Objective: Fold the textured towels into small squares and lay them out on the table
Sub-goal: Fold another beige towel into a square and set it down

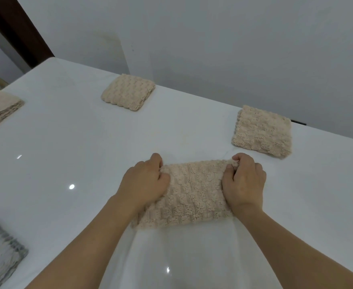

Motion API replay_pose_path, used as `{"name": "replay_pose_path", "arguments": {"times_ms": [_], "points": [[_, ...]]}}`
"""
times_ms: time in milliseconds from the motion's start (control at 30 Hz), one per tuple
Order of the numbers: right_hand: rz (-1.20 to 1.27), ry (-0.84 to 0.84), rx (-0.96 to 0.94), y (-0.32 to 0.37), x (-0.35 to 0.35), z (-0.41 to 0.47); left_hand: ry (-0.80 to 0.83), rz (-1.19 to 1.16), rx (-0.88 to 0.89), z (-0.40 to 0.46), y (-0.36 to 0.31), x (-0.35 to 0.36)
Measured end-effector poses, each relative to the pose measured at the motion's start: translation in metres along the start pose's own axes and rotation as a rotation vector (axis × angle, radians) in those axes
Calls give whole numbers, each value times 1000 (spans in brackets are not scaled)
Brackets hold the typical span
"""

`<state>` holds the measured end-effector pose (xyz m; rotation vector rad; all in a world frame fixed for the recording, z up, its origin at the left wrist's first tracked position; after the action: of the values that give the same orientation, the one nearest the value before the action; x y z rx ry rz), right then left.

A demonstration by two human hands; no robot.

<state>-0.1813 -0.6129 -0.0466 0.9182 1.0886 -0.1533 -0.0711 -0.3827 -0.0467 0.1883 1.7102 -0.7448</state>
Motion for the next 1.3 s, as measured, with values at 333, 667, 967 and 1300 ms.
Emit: {"name": "replay_pose_path", "arguments": {"times_ms": [333,667,967,1300], "points": [[133,22,47,-7,-1,2,-8,189,-14,10,32,-3],[51,57,65,-4,2,2,-587,146,-7,-16,0,-46],[-118,31,14,-5,8,6,9,225,370,-34,-40,54],[-93,23,34,-3,7,5,17,224,279,-38,-8,42]]}}
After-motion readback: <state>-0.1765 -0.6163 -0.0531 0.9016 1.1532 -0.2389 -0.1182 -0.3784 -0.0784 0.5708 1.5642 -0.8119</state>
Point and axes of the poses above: each hand's wrist, its own z-axis towards the middle knuckle, its own x-axis out of the palm, y = z × x, the point moved 10 cm from there along z, towards the middle knuckle, and after that the axes turned 5 degrees about x, right-handed, at the moved point
